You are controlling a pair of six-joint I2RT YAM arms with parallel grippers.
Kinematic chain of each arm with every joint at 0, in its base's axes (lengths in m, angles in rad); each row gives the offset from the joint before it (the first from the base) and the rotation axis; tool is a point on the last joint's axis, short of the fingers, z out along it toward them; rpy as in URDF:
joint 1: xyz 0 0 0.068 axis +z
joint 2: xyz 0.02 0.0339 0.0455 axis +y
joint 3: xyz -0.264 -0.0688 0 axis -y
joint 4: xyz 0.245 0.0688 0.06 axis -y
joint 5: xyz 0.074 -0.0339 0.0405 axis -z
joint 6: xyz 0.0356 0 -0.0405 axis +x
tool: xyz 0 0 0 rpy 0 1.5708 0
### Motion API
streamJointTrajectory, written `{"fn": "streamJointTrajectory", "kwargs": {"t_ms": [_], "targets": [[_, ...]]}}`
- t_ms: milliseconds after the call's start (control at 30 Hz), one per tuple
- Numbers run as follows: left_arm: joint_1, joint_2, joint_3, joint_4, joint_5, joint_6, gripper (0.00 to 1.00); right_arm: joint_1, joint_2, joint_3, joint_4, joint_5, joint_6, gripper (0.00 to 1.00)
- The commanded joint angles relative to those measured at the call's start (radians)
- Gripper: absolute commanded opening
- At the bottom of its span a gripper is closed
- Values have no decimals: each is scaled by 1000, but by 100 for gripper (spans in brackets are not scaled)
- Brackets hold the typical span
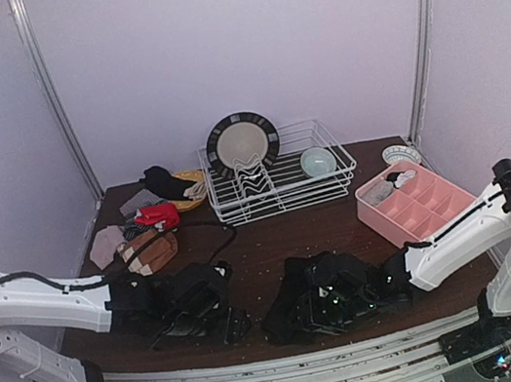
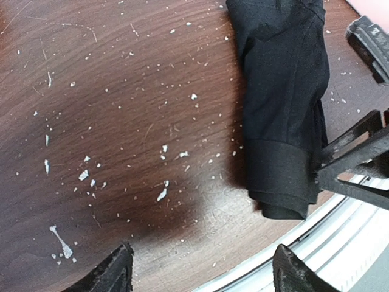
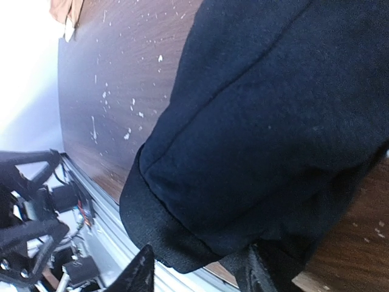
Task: Roll the underwear
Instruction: Adjust the underwear at the center of the board.
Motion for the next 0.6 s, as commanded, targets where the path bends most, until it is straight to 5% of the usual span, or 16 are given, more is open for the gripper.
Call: {"fn": "streamJointTrajectory", "kwargs": {"t_ms": [0,300,567], "targets": [[3,-12,-22,51,-7,-16,75,6,51,-22,114,-20,84,45],[2,6,-27,62,-10,-13,75,7,-3,-66,167,-5,92,0],[2,39,-26,84,-4,-14,75,13,-125,-118,113,21,69,0]]}}
